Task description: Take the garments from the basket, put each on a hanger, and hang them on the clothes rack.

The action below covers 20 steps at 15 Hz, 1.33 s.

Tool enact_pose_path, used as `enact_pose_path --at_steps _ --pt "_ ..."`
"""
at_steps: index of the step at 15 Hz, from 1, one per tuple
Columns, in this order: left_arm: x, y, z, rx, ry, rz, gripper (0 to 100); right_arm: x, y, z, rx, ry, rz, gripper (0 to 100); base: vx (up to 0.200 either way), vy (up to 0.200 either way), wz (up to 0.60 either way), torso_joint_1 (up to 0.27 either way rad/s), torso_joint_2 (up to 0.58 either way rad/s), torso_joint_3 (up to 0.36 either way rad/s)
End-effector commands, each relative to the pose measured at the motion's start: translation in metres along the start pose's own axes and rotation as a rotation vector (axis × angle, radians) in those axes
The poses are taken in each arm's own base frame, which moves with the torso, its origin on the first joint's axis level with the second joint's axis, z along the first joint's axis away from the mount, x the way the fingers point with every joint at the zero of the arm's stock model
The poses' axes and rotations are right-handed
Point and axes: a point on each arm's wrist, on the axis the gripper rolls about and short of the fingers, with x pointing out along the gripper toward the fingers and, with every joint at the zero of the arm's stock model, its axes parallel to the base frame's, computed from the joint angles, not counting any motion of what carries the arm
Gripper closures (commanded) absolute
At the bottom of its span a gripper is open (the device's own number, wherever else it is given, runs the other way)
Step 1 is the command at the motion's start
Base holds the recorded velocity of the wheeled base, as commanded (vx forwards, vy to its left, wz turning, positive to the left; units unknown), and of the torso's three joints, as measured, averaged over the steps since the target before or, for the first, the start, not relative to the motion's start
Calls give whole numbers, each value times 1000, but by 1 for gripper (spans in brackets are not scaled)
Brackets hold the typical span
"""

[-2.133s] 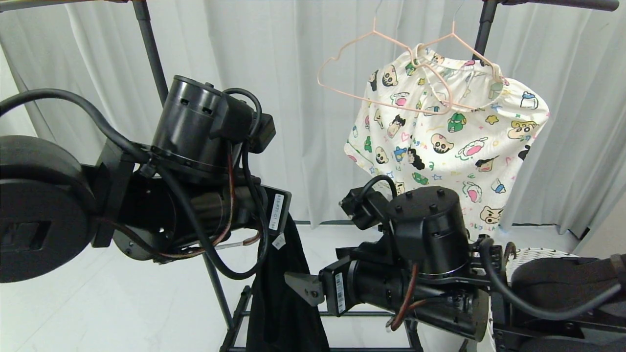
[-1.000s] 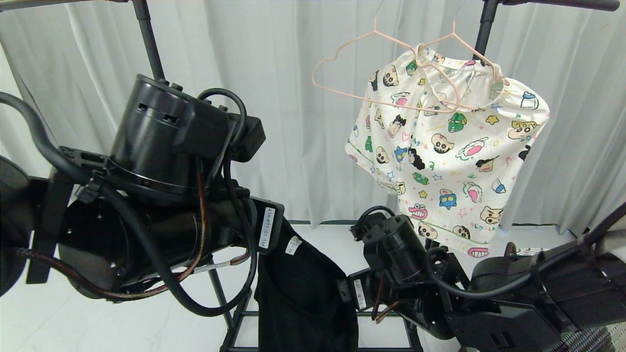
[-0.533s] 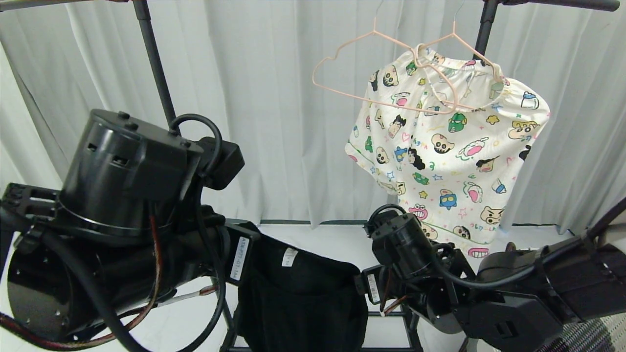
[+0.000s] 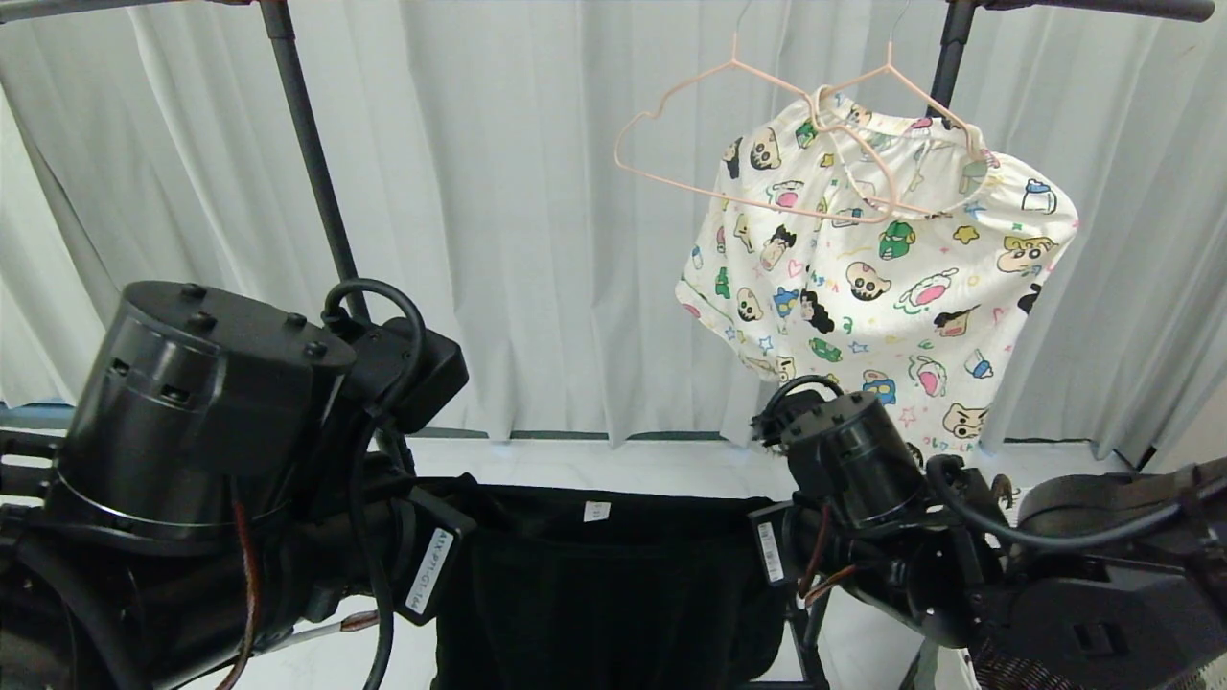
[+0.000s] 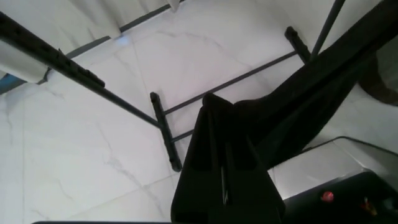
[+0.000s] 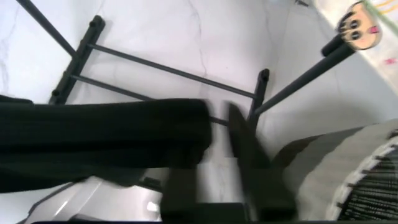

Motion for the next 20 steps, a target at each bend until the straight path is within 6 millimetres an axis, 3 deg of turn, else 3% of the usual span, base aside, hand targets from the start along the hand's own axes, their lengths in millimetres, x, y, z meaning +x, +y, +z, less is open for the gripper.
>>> enact_pose_path --at_steps 1,3,4,6,10,13,17,19,20 --pt "-3 1 -4 9 -2 -7 100 -50 -18 25 42 -100 59 100 0 0 0 0 0 0" --pt "-15 5 -1 25 -76 -101 100 -89 -33 44 81 -172 108 100 0 0 0 0 0 0" --pt "-17 6 -1 30 -100 -131 100 -96 -36 49 88 -184 117 100 0 0 0 0 0 0" --pt "-17 22 0 140 -211 -201 100 -133 -44 77 111 -238 183 100 0 0 0 0 0 0" --pt "-19 31 19 194 -369 -262 100 -160 -47 106 81 -303 214 100 0 0 0 0 0 0" --pt "-32 37 41 183 -458 -245 100 -174 -49 118 55 -328 254 100 0 0 0 0 0 0" --pt "-35 37 57 187 -502 -241 100 -192 -58 117 20 -303 278 100 0 0 0 0 0 0" --pt "-32 38 78 183 -538 -234 100 -210 -67 108 1 -275 339 100 0 0 0 0 0 0" --pt "-28 37 101 179 -583 -227 100 -228 -74 99 -32 -235 455 100 0 0 0 0 0 0"
